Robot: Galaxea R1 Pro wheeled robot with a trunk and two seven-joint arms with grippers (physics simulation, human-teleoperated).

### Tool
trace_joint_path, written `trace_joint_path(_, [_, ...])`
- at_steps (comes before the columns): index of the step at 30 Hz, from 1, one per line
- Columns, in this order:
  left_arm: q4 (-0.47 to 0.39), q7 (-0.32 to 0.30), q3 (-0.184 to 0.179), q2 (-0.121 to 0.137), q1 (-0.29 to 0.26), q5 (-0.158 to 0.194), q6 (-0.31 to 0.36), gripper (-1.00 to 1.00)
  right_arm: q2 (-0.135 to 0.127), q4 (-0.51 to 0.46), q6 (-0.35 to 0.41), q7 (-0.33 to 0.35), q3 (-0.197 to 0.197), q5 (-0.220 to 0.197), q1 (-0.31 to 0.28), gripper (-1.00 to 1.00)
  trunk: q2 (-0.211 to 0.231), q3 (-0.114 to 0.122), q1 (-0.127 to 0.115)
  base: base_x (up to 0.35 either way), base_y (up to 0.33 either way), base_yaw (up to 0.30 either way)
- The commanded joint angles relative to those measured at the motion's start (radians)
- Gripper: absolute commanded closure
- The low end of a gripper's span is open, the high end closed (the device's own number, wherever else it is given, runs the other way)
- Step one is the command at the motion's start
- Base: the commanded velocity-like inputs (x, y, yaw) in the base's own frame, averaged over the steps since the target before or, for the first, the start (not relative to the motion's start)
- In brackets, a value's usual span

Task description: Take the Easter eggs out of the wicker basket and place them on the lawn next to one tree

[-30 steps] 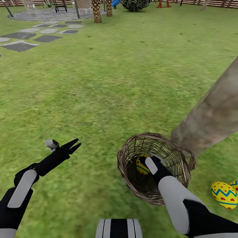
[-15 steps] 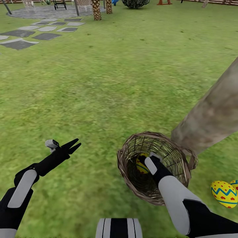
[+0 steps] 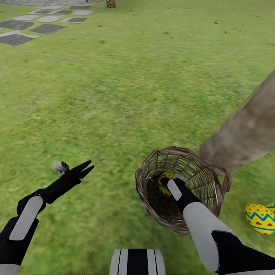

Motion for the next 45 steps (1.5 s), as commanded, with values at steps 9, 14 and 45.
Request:
trace_joint_path(9, [0.0, 0.0, -0.034, 0.002, -0.001, 0.004, 0.004, -1.0, 0.0, 0.035, 0.0, 0.0, -0.002, -0.013, 0.001, 1.0, 0.0, -0.005, 0.001, 0.0, 0.0, 0.0])
trace_joint_path(14, [0.0, 0.0, -0.035, 0.002, -0.001, 0.004, 0.004, -1.0, 0.0, 0.035, 0.0, 0.0, -0.002, -0.013, 0.001, 1.0, -0.001, -0.016, 0.002, 0.0, 0.0, 0.0])
trace_joint_path(45, [0.0, 0.0, -0.036, 0.001, 0.0, 0.004, 0.001, -1.0, 0.0, 0.036, 0.0, -0.002, -0.002, -0.014, 0.001, 1.0, 0.002, 0.034, -0.004, 0.0, 0.0, 0.0])
